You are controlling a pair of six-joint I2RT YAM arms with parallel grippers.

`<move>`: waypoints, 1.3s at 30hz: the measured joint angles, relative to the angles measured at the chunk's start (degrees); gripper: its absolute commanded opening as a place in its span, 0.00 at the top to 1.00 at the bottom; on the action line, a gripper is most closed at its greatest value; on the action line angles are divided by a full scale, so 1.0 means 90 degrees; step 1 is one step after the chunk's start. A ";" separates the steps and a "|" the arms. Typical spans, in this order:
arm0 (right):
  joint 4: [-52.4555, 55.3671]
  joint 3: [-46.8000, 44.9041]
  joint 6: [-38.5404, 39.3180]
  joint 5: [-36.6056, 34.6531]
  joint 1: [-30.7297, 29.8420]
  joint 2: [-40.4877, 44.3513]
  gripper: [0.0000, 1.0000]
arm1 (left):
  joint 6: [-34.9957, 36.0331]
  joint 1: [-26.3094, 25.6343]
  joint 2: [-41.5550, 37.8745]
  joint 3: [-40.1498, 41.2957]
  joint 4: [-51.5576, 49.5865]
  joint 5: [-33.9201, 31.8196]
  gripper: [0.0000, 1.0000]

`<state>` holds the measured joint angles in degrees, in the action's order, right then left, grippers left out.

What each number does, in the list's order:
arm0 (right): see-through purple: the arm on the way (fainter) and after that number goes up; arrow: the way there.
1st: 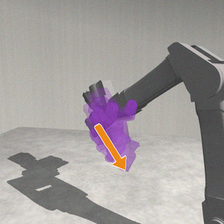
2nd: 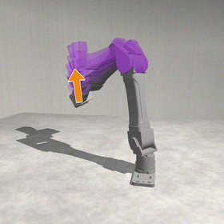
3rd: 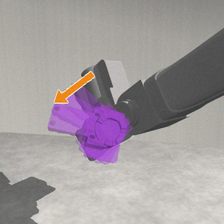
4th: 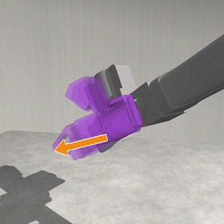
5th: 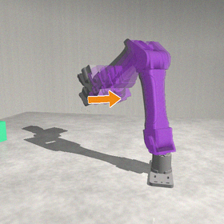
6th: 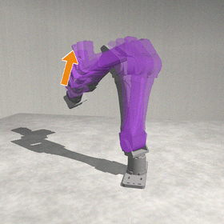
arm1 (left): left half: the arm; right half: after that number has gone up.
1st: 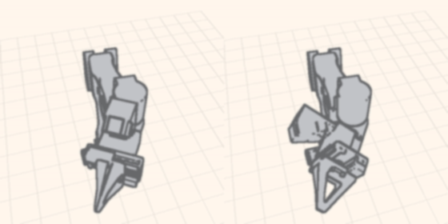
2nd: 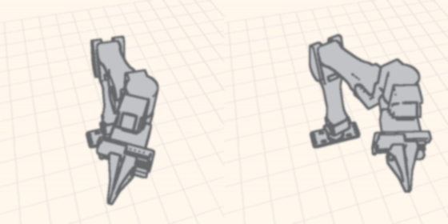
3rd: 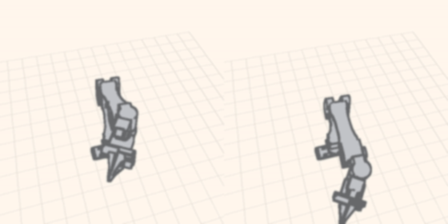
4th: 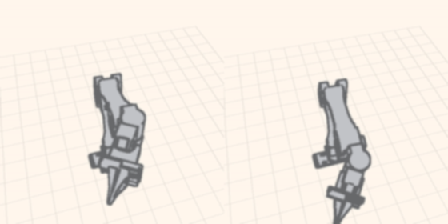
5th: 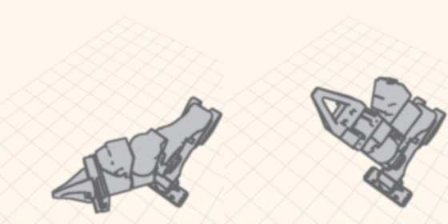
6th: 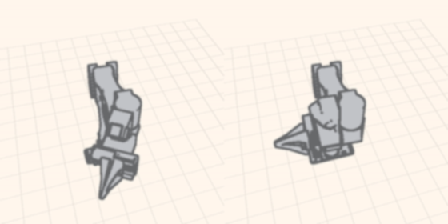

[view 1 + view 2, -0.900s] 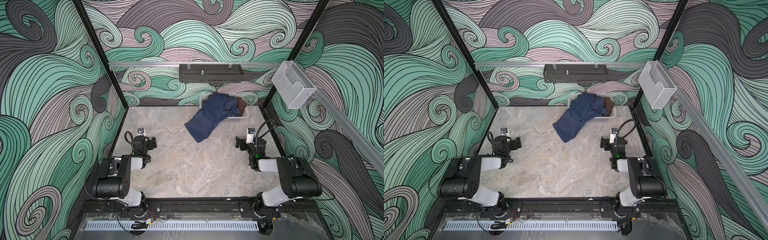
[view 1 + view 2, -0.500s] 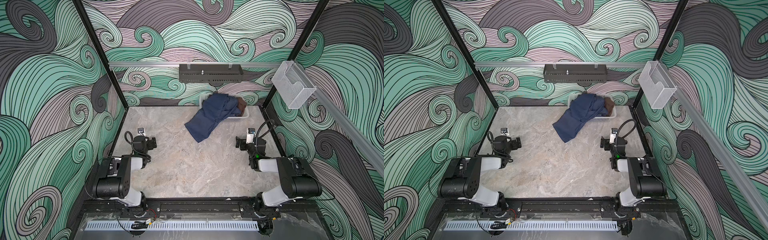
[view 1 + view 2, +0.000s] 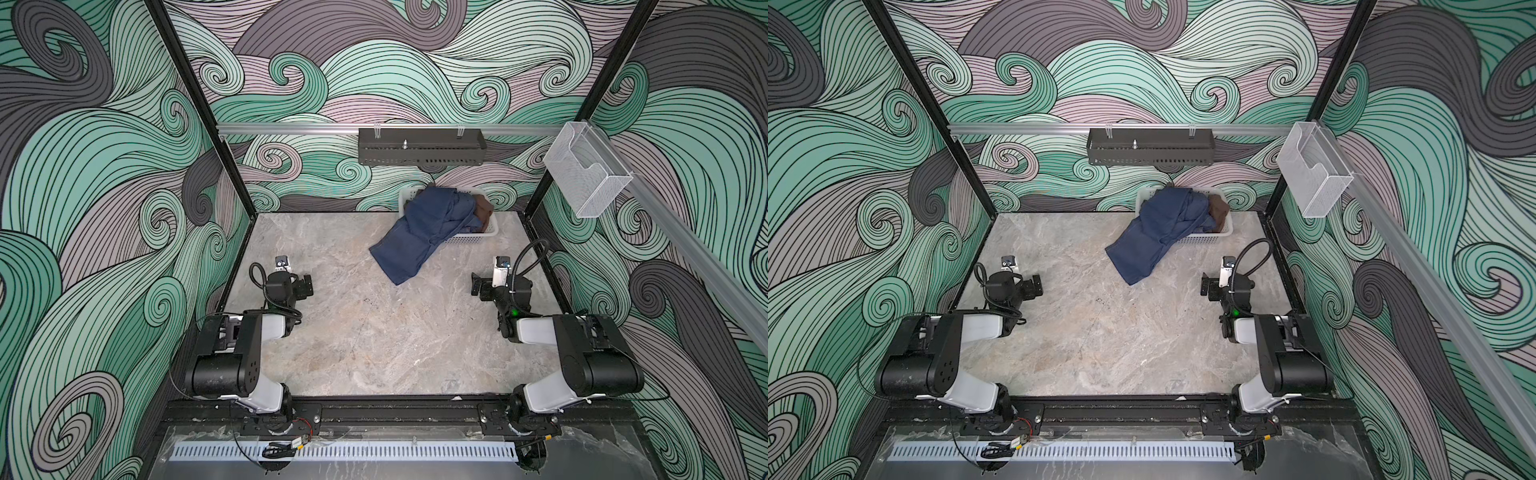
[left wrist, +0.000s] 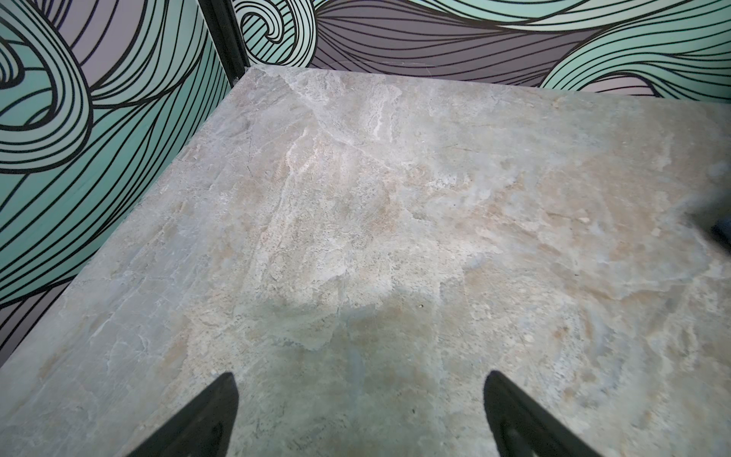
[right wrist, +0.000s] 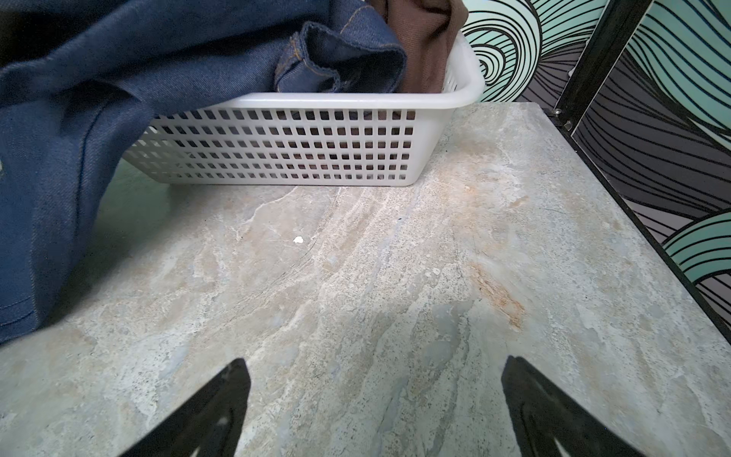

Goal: Fold and stack the trousers
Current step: Pick up the trousers from the basket.

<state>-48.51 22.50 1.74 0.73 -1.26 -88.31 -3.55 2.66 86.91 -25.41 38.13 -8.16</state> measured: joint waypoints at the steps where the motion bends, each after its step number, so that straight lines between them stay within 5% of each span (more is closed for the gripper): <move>1: 0.0000 0.0000 0.0000 0.0005 0.0000 0.0000 0.00 | 0.0000 0.0000 0.0000 0.0000 0.0000 0.0007 0.01; 10: 0.0012 0.0005 -0.0005 0.0068 0.0022 0.0000 0.01 | -0.0002 0.0000 0.0000 0.0000 0.0000 0.0015 0.02; 13: 0.0012 0.0007 -0.0039 0.0051 0.0075 0.0022 0.01 | -0.0002 0.0000 0.0000 0.0000 0.0000 0.0032 0.11; 17: 0.0935 0.0039 -0.0236 -0.0282 0.0102 0.0988 0.01 | 0.0049 -0.0007 -0.0090 -0.0007 -0.0097 -0.0051 0.15; 20: 0.2001 0.0512 -0.0784 -0.0678 0.0102 0.2161 0.02 | -0.0282 -0.0068 -0.0765 -0.0527 -0.1591 -0.0515 0.16; 24: 0.3436 0.1945 -0.2040 -0.0877 0.0107 0.2659 0.03 | -0.1105 -0.0104 -0.1496 -0.2562 -0.3653 -0.0724 0.19; 30: 0.4762 0.3393 -0.3781 -0.0328 0.0010 0.1831 0.01 | -0.1872 -0.0369 -0.1668 -0.4369 -0.5418 0.0073 0.17; 39: 0.5797 0.5462 -0.5071 0.0432 -0.0274 -0.0546 0.01 | -0.2115 -0.1292 -0.0979 -0.4622 -0.7009 0.0821 0.08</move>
<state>3.66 71.66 -43.90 4.62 -3.73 -93.23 -22.59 -8.97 78.11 -67.00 -24.95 -0.78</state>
